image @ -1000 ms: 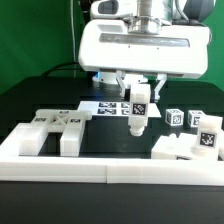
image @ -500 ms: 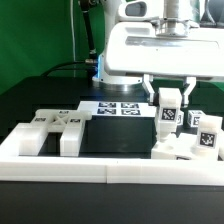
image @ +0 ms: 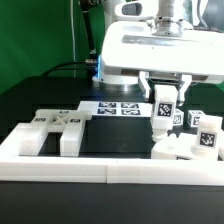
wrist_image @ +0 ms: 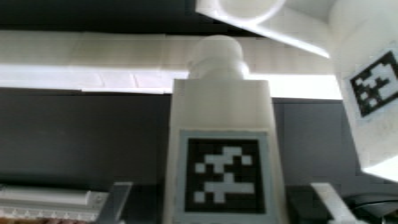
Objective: Assemble chair
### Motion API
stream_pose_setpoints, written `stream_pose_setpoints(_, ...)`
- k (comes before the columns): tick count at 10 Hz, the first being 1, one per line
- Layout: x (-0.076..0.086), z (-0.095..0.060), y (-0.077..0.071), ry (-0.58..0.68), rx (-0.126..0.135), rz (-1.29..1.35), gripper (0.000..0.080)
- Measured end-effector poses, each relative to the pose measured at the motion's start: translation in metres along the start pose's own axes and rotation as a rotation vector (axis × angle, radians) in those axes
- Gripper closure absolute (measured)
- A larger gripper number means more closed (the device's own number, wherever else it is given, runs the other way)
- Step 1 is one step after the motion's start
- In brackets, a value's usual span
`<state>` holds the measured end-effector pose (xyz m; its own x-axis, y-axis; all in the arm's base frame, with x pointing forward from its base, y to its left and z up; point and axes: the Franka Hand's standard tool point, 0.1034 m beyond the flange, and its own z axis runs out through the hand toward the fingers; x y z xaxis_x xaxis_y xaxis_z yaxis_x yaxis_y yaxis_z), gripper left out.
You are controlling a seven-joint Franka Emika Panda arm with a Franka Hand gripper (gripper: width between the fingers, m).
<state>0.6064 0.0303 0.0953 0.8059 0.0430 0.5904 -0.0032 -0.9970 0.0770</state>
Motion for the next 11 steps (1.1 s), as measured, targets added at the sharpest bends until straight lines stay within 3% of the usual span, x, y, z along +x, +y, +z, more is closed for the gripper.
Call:
stream_pose_setpoints(5, -0.01, 0.002, -0.013, -0.043, 0.015, -0.013, 0.0509)
stream_pose_setpoints(11, -0.018, 0.011, -0.017, -0.047, 0.016, -0.023, 0.0509)
